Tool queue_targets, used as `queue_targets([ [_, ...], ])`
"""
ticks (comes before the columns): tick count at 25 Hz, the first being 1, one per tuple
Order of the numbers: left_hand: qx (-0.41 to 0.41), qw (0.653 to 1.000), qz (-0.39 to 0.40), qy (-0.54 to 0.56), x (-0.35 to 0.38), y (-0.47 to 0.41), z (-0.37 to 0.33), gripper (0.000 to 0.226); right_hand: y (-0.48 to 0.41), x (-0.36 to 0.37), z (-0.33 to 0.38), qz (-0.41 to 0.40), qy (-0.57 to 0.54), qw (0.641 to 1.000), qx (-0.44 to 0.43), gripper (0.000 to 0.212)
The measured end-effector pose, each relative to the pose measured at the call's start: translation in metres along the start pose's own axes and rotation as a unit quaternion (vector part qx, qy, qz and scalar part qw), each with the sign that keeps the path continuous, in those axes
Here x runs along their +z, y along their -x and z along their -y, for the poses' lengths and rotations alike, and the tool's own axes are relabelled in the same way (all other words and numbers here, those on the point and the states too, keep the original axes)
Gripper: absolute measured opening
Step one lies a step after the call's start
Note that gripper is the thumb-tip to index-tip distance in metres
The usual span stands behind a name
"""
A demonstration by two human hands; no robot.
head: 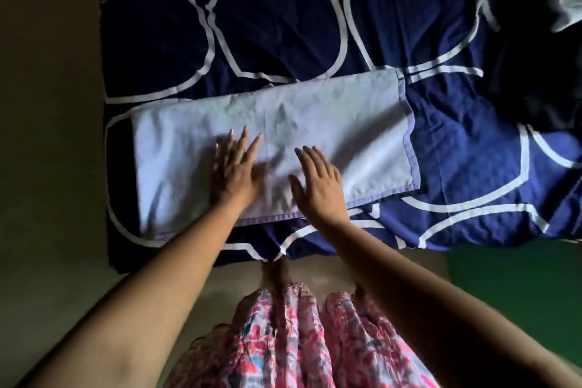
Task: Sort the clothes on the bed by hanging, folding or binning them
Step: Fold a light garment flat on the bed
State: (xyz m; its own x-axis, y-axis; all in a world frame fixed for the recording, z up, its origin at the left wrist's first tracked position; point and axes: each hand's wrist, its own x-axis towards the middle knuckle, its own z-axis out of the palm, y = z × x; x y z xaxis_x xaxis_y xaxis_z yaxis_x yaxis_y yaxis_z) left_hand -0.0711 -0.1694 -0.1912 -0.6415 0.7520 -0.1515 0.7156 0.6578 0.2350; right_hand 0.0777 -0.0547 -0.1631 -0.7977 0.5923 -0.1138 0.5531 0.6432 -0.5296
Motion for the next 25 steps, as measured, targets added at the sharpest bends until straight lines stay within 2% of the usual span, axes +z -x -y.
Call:
queue_targets([
  [2, -0.051, 0.999, -0.007, -0.008, 0.02, 0.008, -0.025, 0.057, -0.007, -0.012, -0.051, 0.05, 0.083, 0.995, -0.021, 0.065],
  [4, -0.095, 0.995, 0.0, -0.021, 0.029, 0.008, -0.033, 0.059, 0.002, -0.031, -0.109, 0.056, 0.148, 0.987, -0.023, 0.066],
  [6, -0.1, 0.994, 0.003, -0.04, 0.032, 0.009, -0.033, 0.059, 0.024, -0.054, -0.157, 0.066, 0.181, 0.981, 0.019, 0.067],
  [9, -0.129, 0.99, 0.003, -0.052, 0.028, 0.007, -0.04, 0.062, 0.046, -0.079, -0.195, 0.055, 0.16, 0.98, 0.108, 0.067],
  [12, -0.174, 0.985, -0.013, -0.005, 0.026, -0.003, -0.09, 0.064, 0.05, -0.083, -0.189, -0.026, 0.109, 0.986, 0.127, 0.057],
  [16, -0.078, 0.996, 0.015, 0.03, 0.04, -0.023, -0.2, 0.062, 0.021, -0.09, -0.159, -0.103, -0.065, 0.957, 0.264, 0.045],
  [17, -0.065, 0.997, 0.024, 0.032, 0.045, -0.028, -0.218, 0.062, 0.02, -0.091, -0.157, -0.114, -0.083, 0.952, 0.273, 0.045],
  [20, -0.112, 0.992, 0.021, 0.057, 0.05, -0.046, -0.233, 0.063, 0.029, -0.098, -0.158, -0.151, -0.112, 0.962, 0.196, 0.033],
  [22, -0.112, 0.988, -0.023, 0.106, 0.045, -0.049, -0.227, 0.06, 0.033, -0.106, -0.155, -0.165, -0.145, 0.965, 0.147, 0.024],
  [25, 0.019, 0.977, -0.06, 0.202, 0.033, -0.031, -0.221, 0.056, 0.027, -0.107, -0.14, -0.161, -0.166, 0.961, 0.153, 0.023],
])
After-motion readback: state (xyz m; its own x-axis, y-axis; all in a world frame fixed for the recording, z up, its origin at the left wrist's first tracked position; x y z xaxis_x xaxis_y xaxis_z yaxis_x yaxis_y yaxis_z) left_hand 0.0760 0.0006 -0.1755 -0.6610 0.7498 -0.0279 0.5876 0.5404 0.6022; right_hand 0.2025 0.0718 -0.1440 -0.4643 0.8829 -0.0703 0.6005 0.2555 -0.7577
